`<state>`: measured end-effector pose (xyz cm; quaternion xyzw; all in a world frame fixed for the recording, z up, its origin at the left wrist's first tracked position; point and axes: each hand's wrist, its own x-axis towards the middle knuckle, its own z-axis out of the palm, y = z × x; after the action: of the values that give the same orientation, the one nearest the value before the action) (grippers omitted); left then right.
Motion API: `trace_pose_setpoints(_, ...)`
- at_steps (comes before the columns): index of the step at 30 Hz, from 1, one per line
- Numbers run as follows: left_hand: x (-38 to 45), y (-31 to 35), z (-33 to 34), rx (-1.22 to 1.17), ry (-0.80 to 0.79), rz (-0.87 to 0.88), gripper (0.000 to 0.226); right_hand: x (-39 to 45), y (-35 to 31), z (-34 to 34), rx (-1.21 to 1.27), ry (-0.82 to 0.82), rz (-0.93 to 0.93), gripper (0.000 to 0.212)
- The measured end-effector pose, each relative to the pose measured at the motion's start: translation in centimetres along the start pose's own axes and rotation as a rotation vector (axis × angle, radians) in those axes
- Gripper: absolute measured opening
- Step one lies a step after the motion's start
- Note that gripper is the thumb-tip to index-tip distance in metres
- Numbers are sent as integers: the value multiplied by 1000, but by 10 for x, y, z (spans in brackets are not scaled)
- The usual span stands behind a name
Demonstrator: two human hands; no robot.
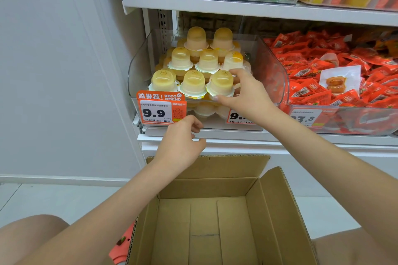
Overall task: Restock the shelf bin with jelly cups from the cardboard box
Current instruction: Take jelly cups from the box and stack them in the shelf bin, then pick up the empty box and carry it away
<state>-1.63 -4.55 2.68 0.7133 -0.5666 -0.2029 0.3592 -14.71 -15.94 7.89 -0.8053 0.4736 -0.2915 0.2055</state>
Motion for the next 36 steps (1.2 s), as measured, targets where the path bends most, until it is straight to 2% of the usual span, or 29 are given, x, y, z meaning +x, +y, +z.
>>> trace_pose_setpoints(2, 0, 0, 1, -3, -5, 2, 22, -1, 1, 2, -11, 9, -13, 70)
trace_pose_setpoints(7, 0, -2, 3, 7, -25, 12, 23, -14, 8, 1, 58, 63, 2, 78)
trace_pose_setpoints(10, -1, -5, 4, 16, -38, 0, 24, -53, 26, 0, 168, 235, -64, 58)
trace_pose_setpoints(12, -4, -8, 7, 36, -51, -2, 23, -84, 45, 4, 164, 268, -56, 45)
trace_pose_setpoints(14, -7, -12, 11, 84, -82, 6, 22, -103, 67, 12, 50, 144, 1, 38)
trace_pose_setpoints(18, -20, -30, 14, 364, -192, 39, 26, -130, 112, 15, -370, -276, 136, 42)
trace_pose_setpoints(22, -38, -70, 18, 737, -335, -37, 31, -164, 152, 6, -522, -451, 390, 51)
trace_pose_setpoints(25, -65, -106, 18, 855, -393, -186, 40, -181, 167, 3, -568, -543, 471, 59)
trace_pose_setpoints(28, -98, -133, 23, 844, -385, -250, 49, -194, 172, 3, -474, -612, 561, 66)
trace_pose_setpoints(32, -130, -153, 29, 626, -356, -442, 65, -207, 169, 11, -329, -656, 588, 64)
trace_pose_setpoints(36, -139, -147, 18, 547, -389, -517, 83, -211, 157, 19, -263, -605, 582, 67)
